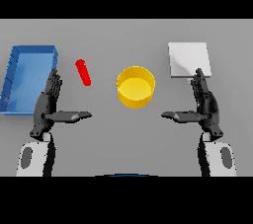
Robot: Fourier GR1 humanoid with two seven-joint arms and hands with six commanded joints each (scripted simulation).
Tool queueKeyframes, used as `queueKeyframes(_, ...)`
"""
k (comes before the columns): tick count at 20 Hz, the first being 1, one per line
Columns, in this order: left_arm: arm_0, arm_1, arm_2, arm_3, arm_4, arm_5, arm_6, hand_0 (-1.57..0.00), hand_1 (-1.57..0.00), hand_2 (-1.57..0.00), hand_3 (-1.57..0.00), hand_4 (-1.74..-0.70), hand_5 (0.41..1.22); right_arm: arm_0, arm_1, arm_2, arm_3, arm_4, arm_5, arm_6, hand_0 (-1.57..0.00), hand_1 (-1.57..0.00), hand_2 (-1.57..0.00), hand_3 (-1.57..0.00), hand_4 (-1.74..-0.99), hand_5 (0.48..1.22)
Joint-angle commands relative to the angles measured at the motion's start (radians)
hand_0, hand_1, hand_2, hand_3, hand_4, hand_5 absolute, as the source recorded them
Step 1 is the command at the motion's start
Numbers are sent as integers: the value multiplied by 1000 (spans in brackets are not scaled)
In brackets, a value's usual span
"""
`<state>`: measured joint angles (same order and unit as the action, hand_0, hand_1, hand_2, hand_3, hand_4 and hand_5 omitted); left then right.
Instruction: Pick up the red beaker and tilt it to pour out 1 green nut into yellow bowl. Pick up the yellow bowl and place it on the metallic measuring scale.
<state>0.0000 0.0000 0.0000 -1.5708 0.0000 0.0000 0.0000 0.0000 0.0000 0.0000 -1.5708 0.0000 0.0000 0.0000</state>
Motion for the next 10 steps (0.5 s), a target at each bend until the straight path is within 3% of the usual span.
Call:
queueKeyframes(1, -2, 2, 2, 1, 2, 0, 1, 1, 1, 1, 1, -1151, 599, 0, 0, 0, 0, 0, -1, 0, 1, 1, 1, 1, -1167, 599)
queueKeyframes(6, -15, 22, 21, 21, 15, -12, 0, 1, 1, 1, 1, -1151, 599, 4, 2, 4, 2, 4, -2, 5, 1, 1, 1, 1, -1167, 599)
queueKeyframes(7, 25, 45, -8, -23, -19, -22, -18, 1, 1, 1, 1, -1151, 599, 38, -33, 54, -40, 126, -40, -70, 1, 1, 1, 1, -1167, 599)
queueKeyframes(8, 43, 63, -28, -63, -43, -26, -16, 1, 1, 1, 1, -1156, 599, 69, -45, 86, -66, 203, -67, -94, 1, 1, 1, 1, -1163, 595)
queueKeyframes(10, 57, 77, -49, -93, -65, -32, 21, 1, 1, 1, 1, -1161, 599, 87, -62, 111, -80, 283, -97, -91, 1, 1, 1, 1, -1160, 591)
